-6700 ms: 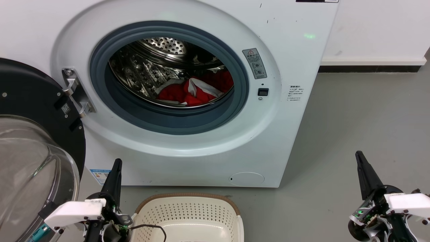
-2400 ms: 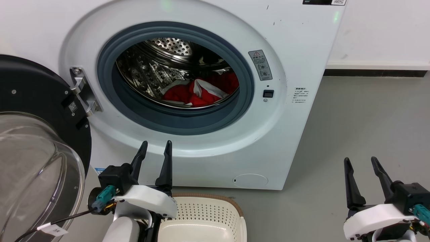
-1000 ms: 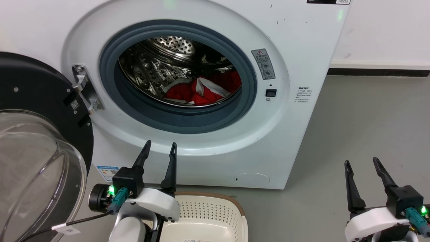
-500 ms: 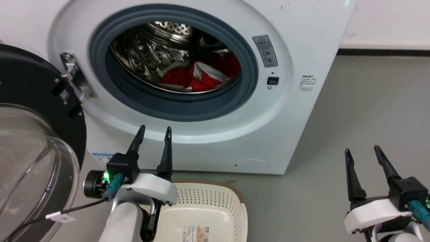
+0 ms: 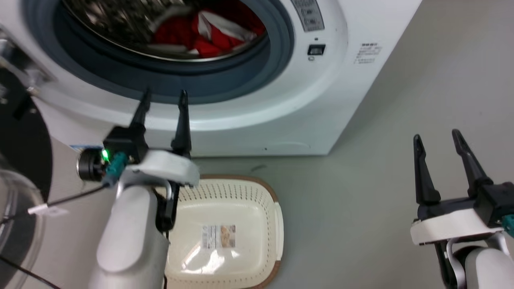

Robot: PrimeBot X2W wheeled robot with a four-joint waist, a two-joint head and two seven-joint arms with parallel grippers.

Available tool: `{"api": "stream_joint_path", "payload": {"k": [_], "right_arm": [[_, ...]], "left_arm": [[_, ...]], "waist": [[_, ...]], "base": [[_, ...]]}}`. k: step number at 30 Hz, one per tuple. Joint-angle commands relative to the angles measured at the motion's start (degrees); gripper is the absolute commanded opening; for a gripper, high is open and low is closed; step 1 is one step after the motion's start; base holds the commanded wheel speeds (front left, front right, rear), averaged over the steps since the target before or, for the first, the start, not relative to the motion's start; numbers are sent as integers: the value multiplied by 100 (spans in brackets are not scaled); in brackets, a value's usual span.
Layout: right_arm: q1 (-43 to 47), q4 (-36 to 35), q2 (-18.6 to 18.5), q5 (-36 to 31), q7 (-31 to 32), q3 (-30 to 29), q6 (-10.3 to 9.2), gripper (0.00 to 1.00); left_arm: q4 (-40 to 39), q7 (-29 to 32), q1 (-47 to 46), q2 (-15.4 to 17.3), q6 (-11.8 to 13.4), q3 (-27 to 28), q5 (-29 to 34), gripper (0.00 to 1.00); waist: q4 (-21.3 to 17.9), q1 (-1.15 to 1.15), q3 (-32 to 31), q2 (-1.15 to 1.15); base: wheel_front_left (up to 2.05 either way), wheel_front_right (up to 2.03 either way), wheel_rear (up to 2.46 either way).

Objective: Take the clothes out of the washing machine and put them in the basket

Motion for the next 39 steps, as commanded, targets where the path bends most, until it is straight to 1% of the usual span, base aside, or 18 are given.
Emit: {"api": "stream_joint_path", "payload": {"k": [1,7,13,18,23,27,32,36,39], "right_arm": [[-151,-64,5,33,-26,30,-3,100],[-432,-126,6,63,-156,165,-4,100],[-659,1,5,207,-282,350,-4,100],[-767,149,8,376,-390,477,-4,100],[-866,279,8,535,-469,626,-4,100],[-955,367,8,644,-508,731,-4,100],[-1073,425,7,802,-512,887,-4,100],[-1132,390,6,917,-513,1035,-4,100],[-1154,392,7,1012,-513,1136,-4,100]], "left_arm": [[42,-13,-192,47,-19,43,42,100],[397,-13,-1024,177,-21,241,97,100],[812,-14,-1818,397,-4,417,143,100],[1197,-13,-2441,628,-9,509,168,100],[1829,91,-3226,923,-35,551,174,100],[2300,404,-3836,1144,-34,522,208,100],[2855,969,-4526,1368,-38,457,255,100],[3239,1568,-5011,1514,-131,338,314,100],[3564,2144,-5296,1603,-200,315,253,100]], "waist": [[-201,0,472,0],[-406,0,1092,0],[-700,0,1495,0],[-953,0,1759,0],[-1178,0,2003,0],[-1317,0,2143,0],[-1472,0,2290,0],[-1611,0,2379,0],[-1722,0,2433,0]], "base": [[0,0,0],[0,0,0],[0,0,0],[0,0,0],[0,0,0],[0,0,0],[0,0,0],[0,0,0],[0,0,0]]}}
